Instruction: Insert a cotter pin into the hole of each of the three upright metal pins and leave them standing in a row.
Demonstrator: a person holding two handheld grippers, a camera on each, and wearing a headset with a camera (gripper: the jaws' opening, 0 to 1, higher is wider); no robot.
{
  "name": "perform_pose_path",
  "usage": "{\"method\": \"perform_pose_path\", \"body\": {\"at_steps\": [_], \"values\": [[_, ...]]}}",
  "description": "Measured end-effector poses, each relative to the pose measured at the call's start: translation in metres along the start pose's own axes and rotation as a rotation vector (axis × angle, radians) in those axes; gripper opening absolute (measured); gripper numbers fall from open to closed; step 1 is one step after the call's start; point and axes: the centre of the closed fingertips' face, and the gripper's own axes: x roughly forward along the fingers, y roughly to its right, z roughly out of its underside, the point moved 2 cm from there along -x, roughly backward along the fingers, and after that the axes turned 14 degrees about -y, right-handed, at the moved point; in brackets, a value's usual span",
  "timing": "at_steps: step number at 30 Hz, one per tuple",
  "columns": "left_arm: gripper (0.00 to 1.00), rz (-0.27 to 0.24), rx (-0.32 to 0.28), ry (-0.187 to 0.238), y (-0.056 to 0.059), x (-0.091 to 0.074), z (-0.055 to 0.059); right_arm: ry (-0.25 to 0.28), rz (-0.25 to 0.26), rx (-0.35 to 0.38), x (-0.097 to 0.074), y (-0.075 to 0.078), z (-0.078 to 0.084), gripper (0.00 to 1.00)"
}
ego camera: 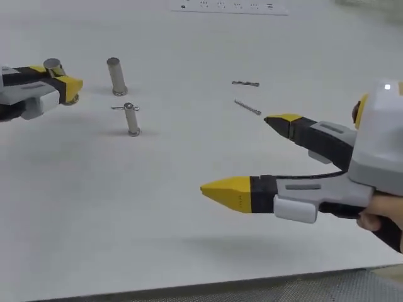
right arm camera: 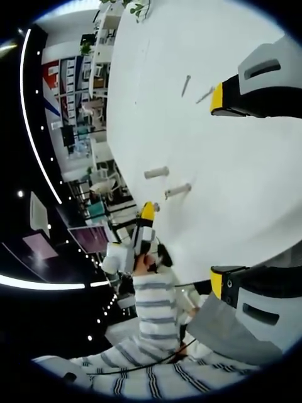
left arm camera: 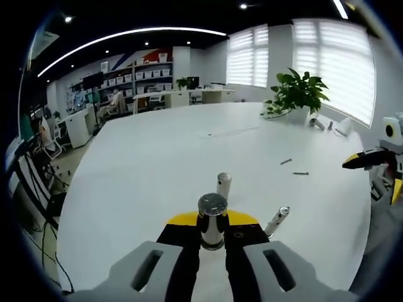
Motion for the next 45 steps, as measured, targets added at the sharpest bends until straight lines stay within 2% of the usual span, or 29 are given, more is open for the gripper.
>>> {"method": "perform_pose_path", "body": {"at_steps": [3, 6, 11, 14, 15, 18, 22, 25, 26, 30, 31, 33, 34, 35, 37, 38, 42, 45], "values": [[0.12, -0.005, 0.016, 0.02, 0.008, -0.013, -0.002, 0.007, 0.005, 0.004, -0.002, 0.002, 0.0, 1.0], [0.12, -0.005, 0.027, 0.014, 0.019, -0.021, -0.002, 0.008, 0.004, 0.002, -0.004, 0.003, 0.0, 1.0], [0.12, 0.023, 0.036, -0.005, 0.027, -0.022, -0.003, 0.013, 0.0, -0.004, -0.006, 0.002, 0.0, 1.0], [0.12, 0.035, 0.095, 0.002, 0.043, -0.023, -0.005, 0.016, -0.002, 0.0, -0.007, 0.003, 0.001, 1.0], [0.12, 0.037, 0.1, 0.0, 0.047, -0.023, -0.004, 0.016, -0.001, 0.002, -0.007, 0.004, 0.001, 1.0], [0.12, 0.062, 0.104, 0.01, 0.072, -0.023, -0.001, 0.013, -0.001, 0.011, -0.008, 0.005, 0.004, 1.0], [0.12, 0.079, 0.144, -0.004, 0.092, -0.017, 0.005, 0.011, 0.0, 0.013, -0.011, 0.006, 0.006, 1.0], [0.12, 0.102, 0.139, -0.015, 0.104, -0.008, 0.012, 0.006, 0.006, 0.024, -0.012, 0.009, 0.008, 1.0], [0.12, 0.101, 0.167, -0.031, 0.109, -0.003, 0.016, 0.006, 0.007, 0.025, -0.012, 0.009, 0.009, 1.0], [0.12, 0.124, 0.127, -0.042, 0.121, 0.012, 0.024, -0.004, 0.016, 0.035, -0.014, 0.012, 0.012, 0.99], [0.12, 0.121, 0.135, -0.044, 0.124, 0.015, 0.026, -0.005, 0.022, 0.034, -0.015, 0.012, 0.012, 0.99], [0.12, 0.102, 0.17, -0.057, 0.127, 0.02, 0.029, -0.01, 0.03, 0.032, -0.017, 0.013, 0.013, 0.99], [0.12, 0.1, 0.168, -0.059, 0.128, 0.022, 0.03, -0.014, 0.032, 0.028, -0.017, 0.013, 0.013, 1.0], [0.12, 0.104, 0.133, -0.065, 0.129, 0.025, 0.032, -0.025, 0.032, 0.015, -0.018, 0.013, 0.014, 1.0], [0.12, 0.118, 0.116, -0.063, 0.13, 0.029, 0.033, -0.038, 0.037, 0.004, -0.018, 0.013, 0.016, 1.0], [0.12, 0.138, 0.096, -0.075, 0.133, 0.031, 0.035, -0.04, 0.037, 0.004, -0.017, 0.013, 0.017, 1.0], [0.12, 0.123, 0.109, -0.077, 0.133, 0.037, 0.036, -0.038, 0.034, 0.014, -0.017, 0.013, 0.017, 1.0], [0.12, 0.111, 0.092, -0.077, 0.13, 0.041, 0.037, -0.038, 0.035, 0.013, -0.018, 0.012, 0.016, 1.0]]}}
